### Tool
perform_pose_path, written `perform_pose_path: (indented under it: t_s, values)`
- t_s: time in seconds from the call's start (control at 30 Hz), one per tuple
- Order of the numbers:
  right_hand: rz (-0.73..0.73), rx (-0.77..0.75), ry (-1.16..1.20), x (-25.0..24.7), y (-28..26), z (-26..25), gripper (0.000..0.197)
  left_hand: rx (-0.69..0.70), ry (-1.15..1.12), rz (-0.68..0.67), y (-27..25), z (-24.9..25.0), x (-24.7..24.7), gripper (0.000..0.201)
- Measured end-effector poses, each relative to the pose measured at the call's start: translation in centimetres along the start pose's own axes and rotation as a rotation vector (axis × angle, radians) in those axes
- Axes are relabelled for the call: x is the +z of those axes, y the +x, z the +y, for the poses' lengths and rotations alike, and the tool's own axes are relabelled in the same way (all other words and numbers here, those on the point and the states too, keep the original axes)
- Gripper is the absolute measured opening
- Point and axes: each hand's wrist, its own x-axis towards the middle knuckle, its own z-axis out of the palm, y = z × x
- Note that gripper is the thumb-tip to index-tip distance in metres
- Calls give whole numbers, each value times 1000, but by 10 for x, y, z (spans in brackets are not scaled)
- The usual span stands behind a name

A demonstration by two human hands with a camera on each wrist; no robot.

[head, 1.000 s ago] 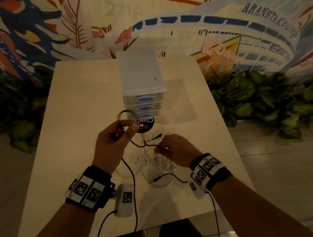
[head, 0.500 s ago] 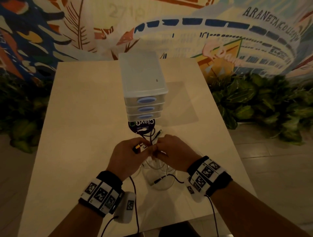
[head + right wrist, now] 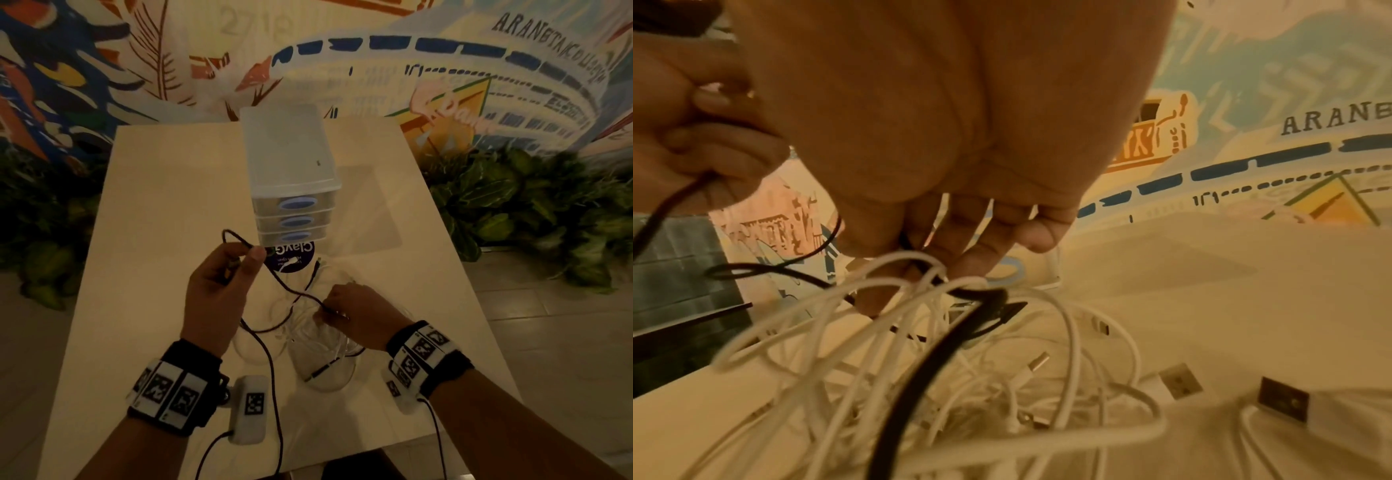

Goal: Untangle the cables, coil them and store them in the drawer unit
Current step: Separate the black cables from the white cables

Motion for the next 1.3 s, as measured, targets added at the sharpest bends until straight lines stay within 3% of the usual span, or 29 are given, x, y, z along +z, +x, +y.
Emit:
perform_pose_path:
  t_s: [0.03, 0.13, 0.2, 0.27, 0.33, 0.47, 0.53, 0.73, 0.87, 0.97, 1.07, 1.17, 1.23, 1.3]
  values:
    - [13, -26, -2, -1, 0, -2, 37, -19, 22, -42, -1, -1, 1, 38]
    - [60, -77, 6, -3, 3, -6, 38, -72, 202, -262, -10, -12, 10, 24]
    - [86, -120, -24, -6, 5, -11, 40, -109, 326, -396, -17, -21, 16, 24]
    - [88, -160, -71, -9, 6, -16, 31, -101, 434, -441, -21, -30, 21, 29]
    - [85, -188, -103, -8, 7, -17, 27, -75, 476, -390, -21, -31, 26, 23]
    - [92, -223, -67, -4, 5, -18, 51, -35, 528, -409, -20, -30, 29, 11]
    - [97, -217, -16, -3, 5, -18, 53, 12, 561, -385, -19, -31, 28, 3]
    - [113, -92, -2, 6, 3, -6, 36, 91, 394, -86, -11, -8, 26, 11]
    - [107, -42, 40, 10, -1, 2, 59, 141, 323, -27, -9, 6, 24, 13]
    - [103, -35, 44, 4, -4, 0, 56, 107, 241, 47, -7, 4, 21, 11]
    - [133, -30, 16, -2, -6, -2, 65, 86, 163, 67, -7, 3, 19, 13]
    - [220, -39, -62, -6, -8, -6, 66, 70, 172, -71, -13, 0, 20, 30]
    - [230, -53, -59, -7, -8, -9, 60, 24, 234, -238, -18, -6, 20, 53]
    - [267, -86, -19, -5, -7, -9, 43, -30, 262, -429, -23, -14, 20, 73]
